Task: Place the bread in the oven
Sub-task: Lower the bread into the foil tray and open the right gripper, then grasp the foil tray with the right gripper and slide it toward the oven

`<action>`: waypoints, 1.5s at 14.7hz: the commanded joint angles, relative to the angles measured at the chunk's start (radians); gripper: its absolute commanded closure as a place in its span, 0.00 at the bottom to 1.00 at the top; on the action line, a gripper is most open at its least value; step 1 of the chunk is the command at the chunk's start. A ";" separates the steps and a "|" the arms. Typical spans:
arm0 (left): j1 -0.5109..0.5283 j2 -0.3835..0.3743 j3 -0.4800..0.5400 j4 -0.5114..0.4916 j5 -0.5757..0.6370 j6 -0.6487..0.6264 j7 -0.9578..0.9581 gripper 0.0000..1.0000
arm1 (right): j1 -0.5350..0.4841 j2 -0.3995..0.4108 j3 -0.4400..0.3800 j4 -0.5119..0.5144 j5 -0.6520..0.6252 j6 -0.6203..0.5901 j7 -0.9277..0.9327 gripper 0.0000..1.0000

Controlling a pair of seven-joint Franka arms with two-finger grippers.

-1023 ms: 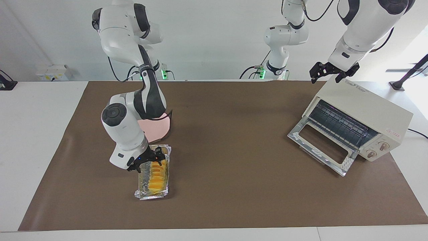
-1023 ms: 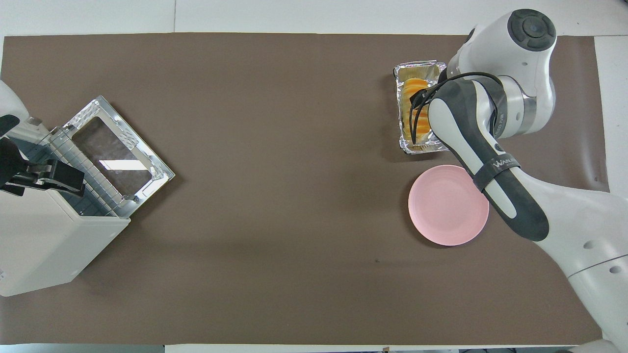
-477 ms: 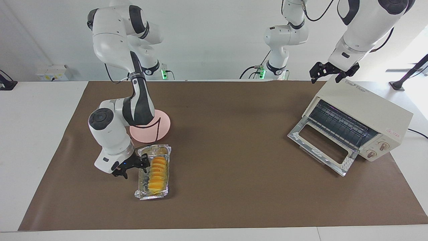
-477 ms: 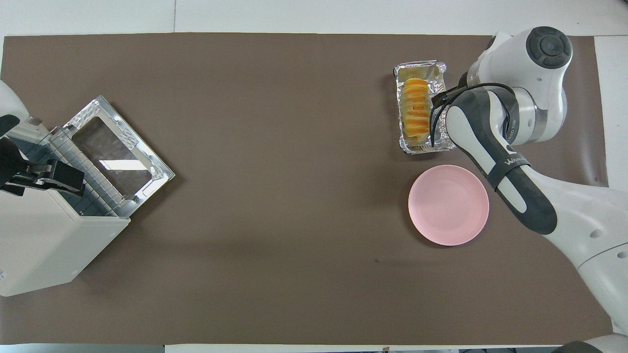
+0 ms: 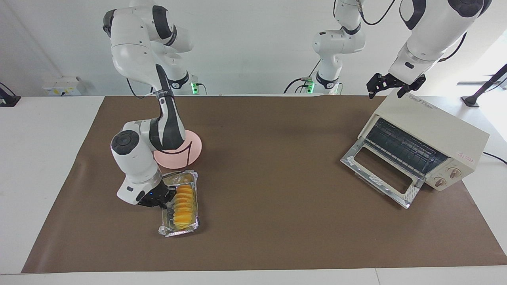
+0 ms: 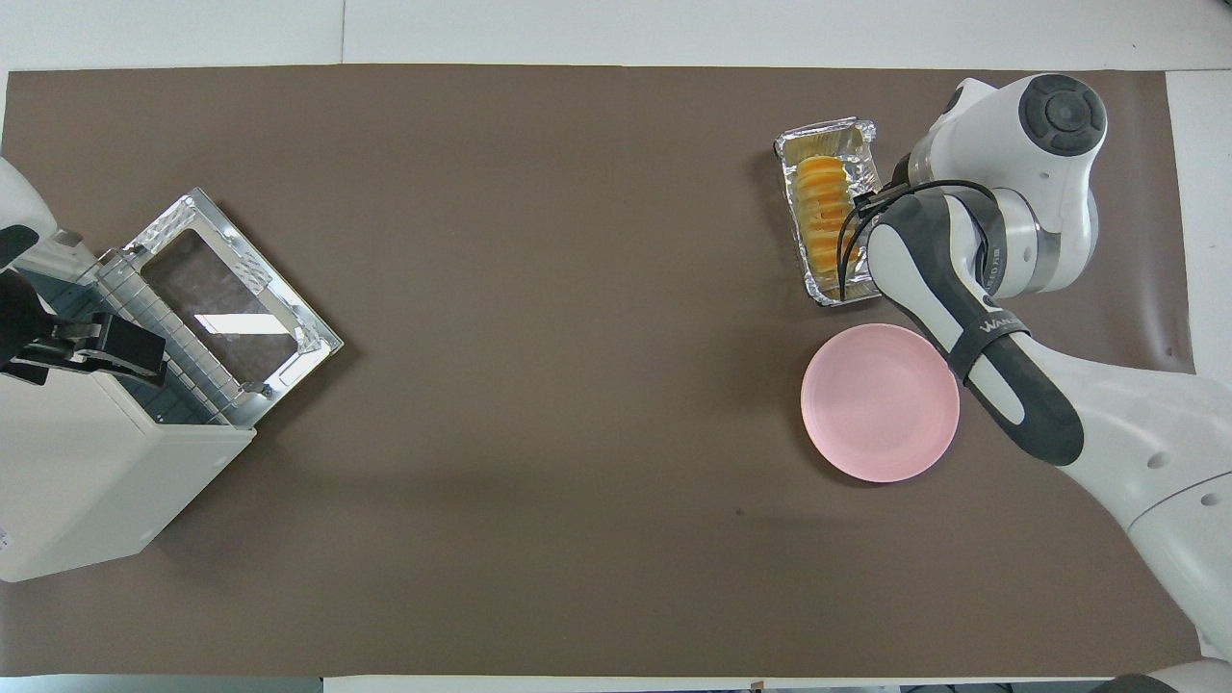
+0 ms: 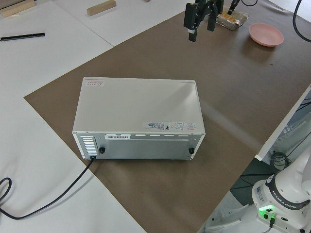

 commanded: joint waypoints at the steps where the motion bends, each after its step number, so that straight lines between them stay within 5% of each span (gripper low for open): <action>1: 0.018 -0.035 -0.008 -0.042 -0.020 0.023 0.010 0.00 | -0.008 -0.029 0.012 -0.024 -0.009 -0.019 -0.008 1.00; 7: 0.018 -0.035 -0.008 -0.042 -0.020 0.023 0.010 0.00 | 0.070 -0.072 0.019 0.172 0.072 -0.359 0.018 1.00; 10: 0.018 -0.035 -0.008 -0.042 -0.020 0.025 0.010 0.00 | 0.187 -0.078 0.019 0.270 0.103 -0.461 0.229 1.00; 15: 0.018 -0.035 -0.008 -0.042 -0.020 0.025 0.010 0.00 | 0.408 -0.056 0.018 0.270 0.120 -0.339 0.473 1.00; 20: 0.018 -0.035 -0.008 -0.042 -0.020 0.025 0.010 0.00 | 0.494 0.003 0.018 0.198 0.119 -0.176 0.610 1.00; 22: 0.013 -0.035 -0.010 -0.042 -0.020 0.019 0.010 0.00 | 0.492 -0.008 0.018 0.094 0.122 -0.078 0.635 1.00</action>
